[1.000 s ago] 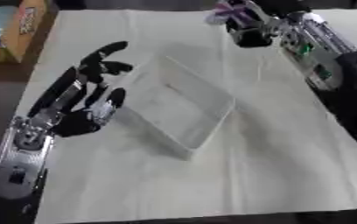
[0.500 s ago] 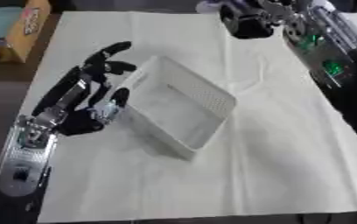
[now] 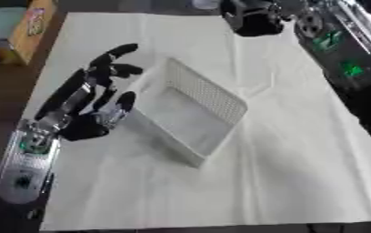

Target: Pick up objects on the table and place them in the box.

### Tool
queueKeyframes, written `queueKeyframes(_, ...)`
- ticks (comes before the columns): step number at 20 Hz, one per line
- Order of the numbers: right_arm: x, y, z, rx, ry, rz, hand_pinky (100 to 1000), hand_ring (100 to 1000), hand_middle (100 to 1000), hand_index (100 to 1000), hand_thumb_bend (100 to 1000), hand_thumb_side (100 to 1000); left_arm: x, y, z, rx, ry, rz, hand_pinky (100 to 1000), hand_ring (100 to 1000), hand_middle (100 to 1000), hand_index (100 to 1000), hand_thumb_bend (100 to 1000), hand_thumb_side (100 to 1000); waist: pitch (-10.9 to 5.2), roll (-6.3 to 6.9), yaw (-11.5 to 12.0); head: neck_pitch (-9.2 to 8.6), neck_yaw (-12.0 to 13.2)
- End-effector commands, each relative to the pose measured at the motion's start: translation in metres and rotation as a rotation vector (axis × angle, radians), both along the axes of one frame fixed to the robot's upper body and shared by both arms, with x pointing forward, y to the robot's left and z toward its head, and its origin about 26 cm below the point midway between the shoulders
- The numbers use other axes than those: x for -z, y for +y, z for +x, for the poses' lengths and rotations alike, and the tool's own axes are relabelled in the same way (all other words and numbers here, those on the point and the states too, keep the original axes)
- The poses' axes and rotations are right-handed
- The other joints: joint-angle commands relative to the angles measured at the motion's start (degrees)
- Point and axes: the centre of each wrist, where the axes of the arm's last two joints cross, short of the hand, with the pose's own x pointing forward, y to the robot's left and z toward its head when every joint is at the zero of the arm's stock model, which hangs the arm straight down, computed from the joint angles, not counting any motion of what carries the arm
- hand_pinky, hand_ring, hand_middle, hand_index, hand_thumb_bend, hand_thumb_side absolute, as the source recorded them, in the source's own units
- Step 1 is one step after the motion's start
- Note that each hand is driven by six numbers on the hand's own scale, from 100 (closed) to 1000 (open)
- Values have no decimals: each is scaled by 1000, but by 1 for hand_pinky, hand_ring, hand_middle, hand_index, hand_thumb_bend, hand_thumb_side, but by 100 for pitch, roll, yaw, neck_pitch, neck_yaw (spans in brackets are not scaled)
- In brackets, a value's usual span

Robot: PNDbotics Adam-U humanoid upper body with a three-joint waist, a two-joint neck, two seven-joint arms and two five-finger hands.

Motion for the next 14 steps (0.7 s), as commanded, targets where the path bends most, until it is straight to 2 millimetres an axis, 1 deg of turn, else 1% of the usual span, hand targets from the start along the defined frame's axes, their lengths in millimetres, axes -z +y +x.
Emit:
queueKeyframes(1,-11,4,-7,-36,-3,35,100,100,100,238,100,100,-6,1,-1,5,-19,17,777,100,992,840,100,762,-131,-2,6,-21,37)
queueKeyframes(8,-9,12,-13,-95,55,74,100,100,100,234,100,100,-6,1,-1,8,-18,15,777,100,992,840,100,761,-153,0,2,-21,52)
queueKeyframes(14,3,20,-12,-130,115,102,100,100,100,231,100,100,-8,-1,1,12,-24,13,777,100,991,840,100,758,-140,28,12,-21,63)
